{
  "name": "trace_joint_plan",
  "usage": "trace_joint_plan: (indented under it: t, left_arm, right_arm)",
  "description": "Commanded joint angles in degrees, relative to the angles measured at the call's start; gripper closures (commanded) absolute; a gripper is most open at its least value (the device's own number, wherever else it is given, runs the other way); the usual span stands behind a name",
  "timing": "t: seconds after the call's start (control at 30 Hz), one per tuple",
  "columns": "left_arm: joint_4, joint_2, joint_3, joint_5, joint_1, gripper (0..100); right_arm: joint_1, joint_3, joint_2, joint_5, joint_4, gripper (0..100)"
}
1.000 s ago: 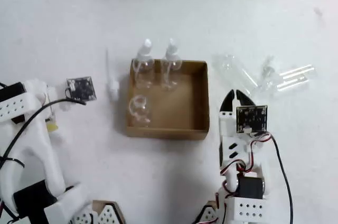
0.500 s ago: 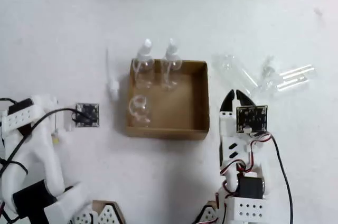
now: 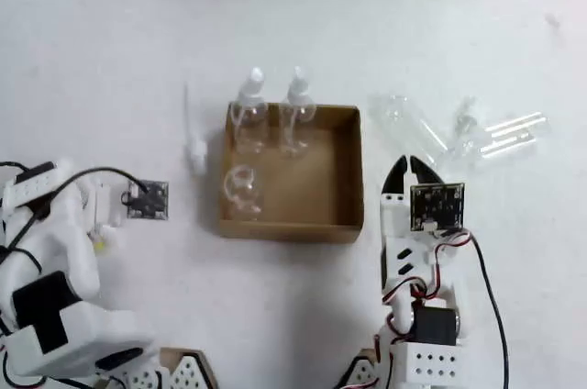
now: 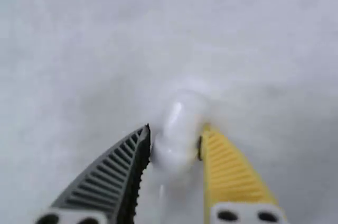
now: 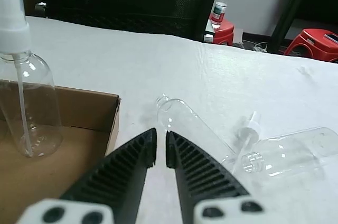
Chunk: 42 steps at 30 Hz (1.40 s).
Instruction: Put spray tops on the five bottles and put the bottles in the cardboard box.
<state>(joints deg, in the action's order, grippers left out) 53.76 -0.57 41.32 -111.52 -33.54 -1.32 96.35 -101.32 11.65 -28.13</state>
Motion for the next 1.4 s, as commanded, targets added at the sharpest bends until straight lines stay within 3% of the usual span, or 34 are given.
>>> trace_joint_plan:
  t: [0.0,0.17,0.37,0.47,0.73,1.0,1.17,1.37]
  left_arm:
    - [4.04,0.04,-6.33,-0.09,1.01,96]
    - [15.91,-0.04,-13.27,0.62,2.95,98]
    - [39.47,-0.04,-29.10,11.34,9.36,98]
    - [47.56,-0.04,-36.22,17.67,12.44,98]
    - [48.26,-1.19,-48.70,45.98,18.07,98]
    - [46.59,-21.05,-51.52,56.79,25.89,98]
    - [41.85,-28.44,-51.52,69.10,26.42,98]
    - [44.66,-32.57,-52.04,83.25,26.95,98]
  right_arm:
    - [0.22,0.62,0.04,0.88,-0.40,97.7]
    - [0.22,0.62,0.04,0.88,-0.40,97.7]
    - [0.22,0.62,0.04,0.88,-0.40,97.7]
    - [0.22,0.62,0.04,0.88,-0.40,97.7]
    - [0.22,0.62,0.04,0.88,-0.40,97.7]
    - [0.22,0.62,0.04,0.88,-0.40,97.7]
    - [0.22,0.62,0.04,0.88,-0.40,97.7]
    - [0.22,0.62,0.04,0.88,-0.40,97.7]
